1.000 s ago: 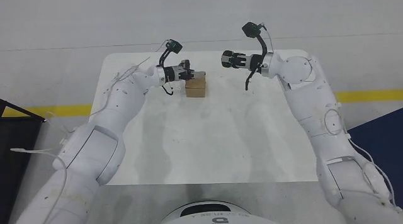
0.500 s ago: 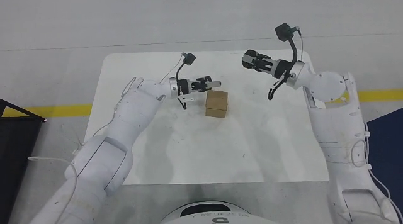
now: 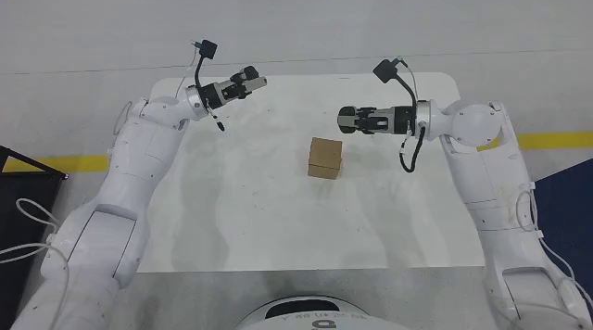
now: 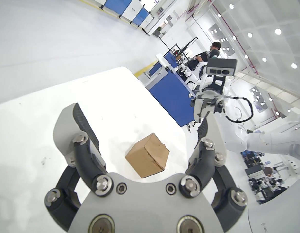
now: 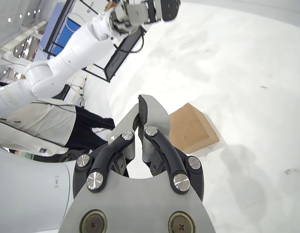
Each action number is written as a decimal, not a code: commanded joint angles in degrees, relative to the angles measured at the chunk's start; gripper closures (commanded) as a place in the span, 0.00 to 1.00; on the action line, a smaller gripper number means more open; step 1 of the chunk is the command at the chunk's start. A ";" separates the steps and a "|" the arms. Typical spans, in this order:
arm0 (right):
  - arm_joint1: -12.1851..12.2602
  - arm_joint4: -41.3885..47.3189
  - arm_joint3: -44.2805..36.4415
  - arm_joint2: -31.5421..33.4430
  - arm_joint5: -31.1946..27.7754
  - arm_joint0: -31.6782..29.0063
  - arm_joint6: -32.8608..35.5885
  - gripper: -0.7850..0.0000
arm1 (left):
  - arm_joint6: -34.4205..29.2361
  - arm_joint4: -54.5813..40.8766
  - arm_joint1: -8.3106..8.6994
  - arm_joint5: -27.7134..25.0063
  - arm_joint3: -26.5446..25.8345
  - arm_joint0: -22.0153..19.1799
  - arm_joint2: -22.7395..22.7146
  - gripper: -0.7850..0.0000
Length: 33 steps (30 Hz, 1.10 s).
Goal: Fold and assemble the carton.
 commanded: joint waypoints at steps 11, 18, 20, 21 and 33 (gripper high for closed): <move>-1.86 -0.32 14.48 -12.58 -3.16 7.06 -0.97 1.00 | 0.01 2.12 6.98 -0.01 -33.05 24.04 -9.44 0.00; -2.43 -4.36 20.09 -16.59 -2.04 9.89 -2.48 1.00 | 0.01 1.52 8.30 -0.01 -32.54 25.94 -8.54 0.00; -2.56 -4.91 20.61 -17.39 -1.88 10.32 -3.05 1.00 | 0.16 1.43 8.43 -0.01 -32.14 26.12 -8.57 0.00; -2.60 -5.16 20.71 -17.71 -1.80 10.46 -3.28 1.00 | 0.48 1.29 8.47 -0.01 -32.08 26.25 -8.57 0.00; -1.86 -6.68 17.80 -17.88 -1.26 10.85 -3.88 1.00 | 3.15 2.82 8.59 -0.01 -31.88 26.38 -7.00 0.00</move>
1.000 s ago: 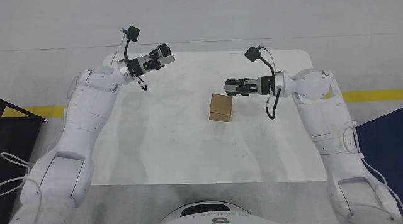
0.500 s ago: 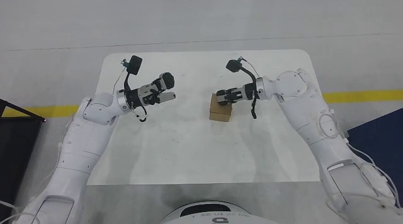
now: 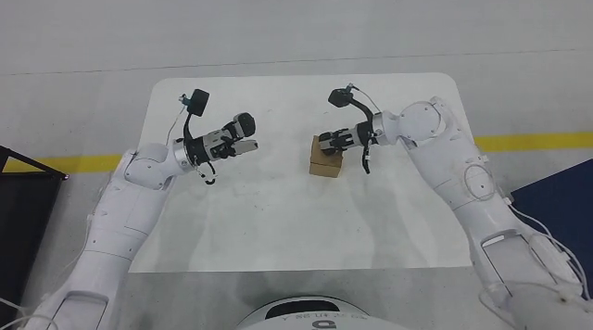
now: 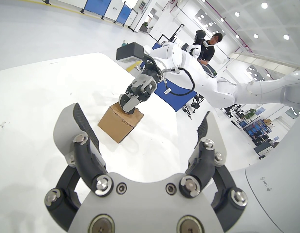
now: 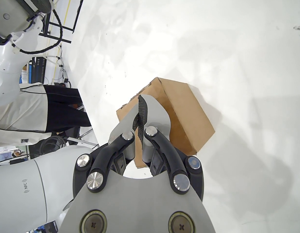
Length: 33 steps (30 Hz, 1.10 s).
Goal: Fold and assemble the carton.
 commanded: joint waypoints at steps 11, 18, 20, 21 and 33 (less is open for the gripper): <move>0.64 -1.65 -2.19 -1.21 2.00 -0.92 0.63 1.00 | 0.63 0.90 -0.06 0.00 1.30 -1.33 3.37 0.00; 2.83 1.38 -6.45 5.91 1.81 -3.51 0.08 1.00 | -0.67 1.86 -0.38 0.00 4.50 -4.21 6.59 0.00; 3.94 -0.48 -7.18 9.20 4.08 -5.39 -0.28 1.00 | -1.18 1.15 -0.55 0.00 4.51 -5.01 7.84 0.00; 4.42 -1.13 -7.79 10.66 5.21 -6.46 -0.55 1.00 | -1.39 0.59 -0.65 0.00 4.49 -5.32 8.50 0.00; 5.13 -3.36 -9.89 8.90 13.16 -10.79 0.30 1.00 | -2.93 -1.29 -1.14 0.00 7.81 -11.27 22.14 0.00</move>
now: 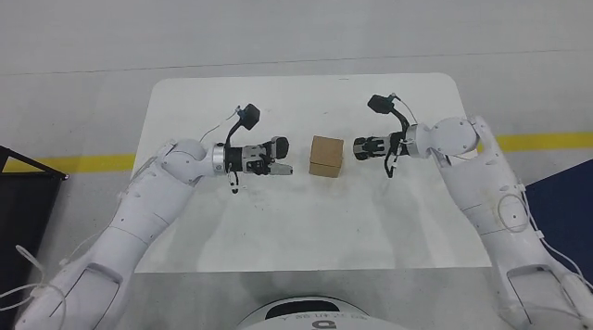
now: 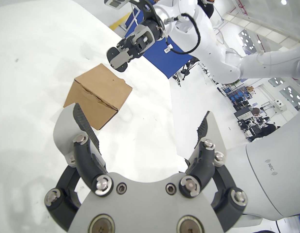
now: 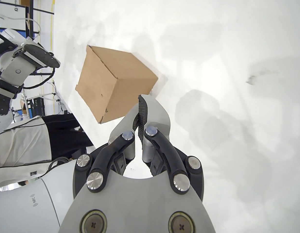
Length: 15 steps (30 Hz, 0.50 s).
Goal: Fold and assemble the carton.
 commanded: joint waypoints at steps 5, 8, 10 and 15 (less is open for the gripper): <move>-1.11 1.21 2.02 -4.96 0.14 3.06 -0.68 1.00 | 0.00 -1.74 0.72 0.00 1.69 -2.80 5.81 0.00; -0.81 1.82 3.71 -3.77 0.45 3.53 -1.22 1.00 | 0.00 -2.41 1.16 0.00 2.60 -3.95 8.33 0.00; -0.66 2.09 3.97 -3.42 0.80 3.39 -1.48 1.00 | 0.00 -2.95 1.49 0.00 3.19 -4.51 9.50 0.00; -1.48 2.24 3.16 -7.28 2.12 4.08 -1.53 1.00 | 0.00 -3.92 2.38 0.00 3.98 -5.41 11.70 0.00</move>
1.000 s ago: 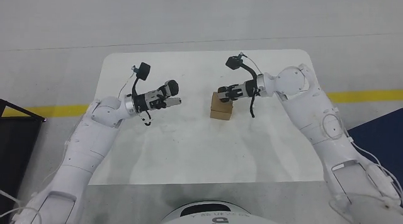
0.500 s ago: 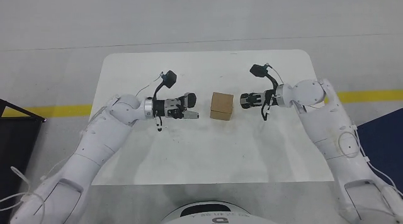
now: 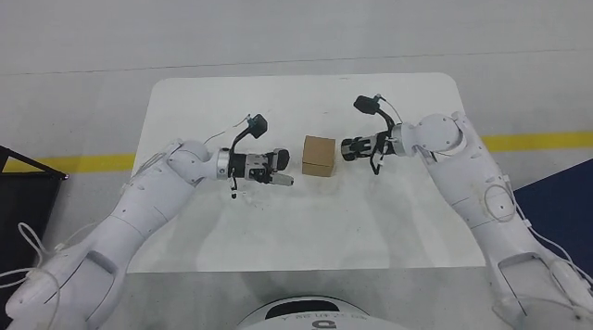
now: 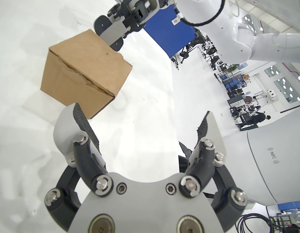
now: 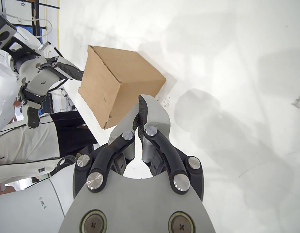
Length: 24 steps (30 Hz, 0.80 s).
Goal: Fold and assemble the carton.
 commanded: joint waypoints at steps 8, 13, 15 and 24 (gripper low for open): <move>-0.69 1.37 2.45 -2.28 -0.09 2.76 -1.75 1.00 | 0.00 -0.19 1.44 0.00 0.25 -1.48 3.59 0.00; 0.56 0.25 -0.68 1.14 1.27 0.47 -2.67 1.00 | 0.00 -0.75 1.78 0.00 2.68 -3.70 5.68 0.00; 1.02 -0.08 -2.87 2.31 2.37 -1.11 -3.17 1.00 | 0.00 -0.72 1.20 0.00 1.69 -4.97 7.41 0.00; 3.13 -1.49 -15.06 9.41 8.86 -9.77 -6.53 1.00 | 0.00 -4.88 -2.96 0.00 2.98 -12.59 17.68 0.00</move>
